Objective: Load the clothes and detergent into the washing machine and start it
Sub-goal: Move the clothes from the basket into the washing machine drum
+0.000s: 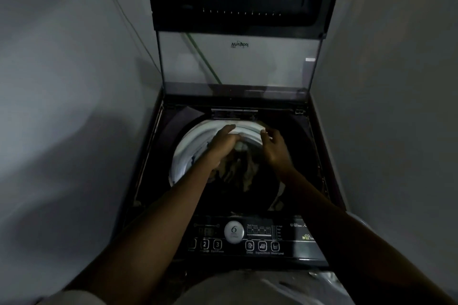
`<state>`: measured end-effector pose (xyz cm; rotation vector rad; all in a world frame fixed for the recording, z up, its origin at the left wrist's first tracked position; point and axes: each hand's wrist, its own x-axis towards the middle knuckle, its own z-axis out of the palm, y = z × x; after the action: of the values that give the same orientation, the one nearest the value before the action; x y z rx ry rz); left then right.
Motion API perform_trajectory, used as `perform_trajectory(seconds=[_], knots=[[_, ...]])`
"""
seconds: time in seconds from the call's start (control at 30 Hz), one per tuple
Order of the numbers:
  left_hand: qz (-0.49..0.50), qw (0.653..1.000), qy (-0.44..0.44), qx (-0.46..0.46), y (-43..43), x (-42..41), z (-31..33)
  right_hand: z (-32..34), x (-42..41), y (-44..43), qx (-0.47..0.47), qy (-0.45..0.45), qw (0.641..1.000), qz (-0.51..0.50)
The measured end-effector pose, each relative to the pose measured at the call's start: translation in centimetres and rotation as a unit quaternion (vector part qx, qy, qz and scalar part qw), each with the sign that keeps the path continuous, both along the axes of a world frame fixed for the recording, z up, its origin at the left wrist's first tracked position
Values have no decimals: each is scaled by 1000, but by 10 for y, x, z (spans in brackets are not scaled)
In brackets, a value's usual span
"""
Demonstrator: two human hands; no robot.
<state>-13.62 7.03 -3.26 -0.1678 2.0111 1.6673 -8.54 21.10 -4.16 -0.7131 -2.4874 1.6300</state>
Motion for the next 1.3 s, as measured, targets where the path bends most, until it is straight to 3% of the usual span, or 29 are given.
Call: perform_trajectory(seconds=[0.07,0.13,0.4,0.7,1.3], knots=[[-25,995,65,-73,4,-4,-11,-1,2,5,20,-10,1000,3],[-46,991,89,-90,9,-1,-16,-5,4,12,47,-31,998,8],[-65,983,132,-110,39,28,-14,1,29,51,118,-12,993,15],[-72,964,229,-113,122,95,6,19,85,126,134,52,990,3],[-87,954,262,-115,285,255,10,18,245,299,157,68,985,33]])
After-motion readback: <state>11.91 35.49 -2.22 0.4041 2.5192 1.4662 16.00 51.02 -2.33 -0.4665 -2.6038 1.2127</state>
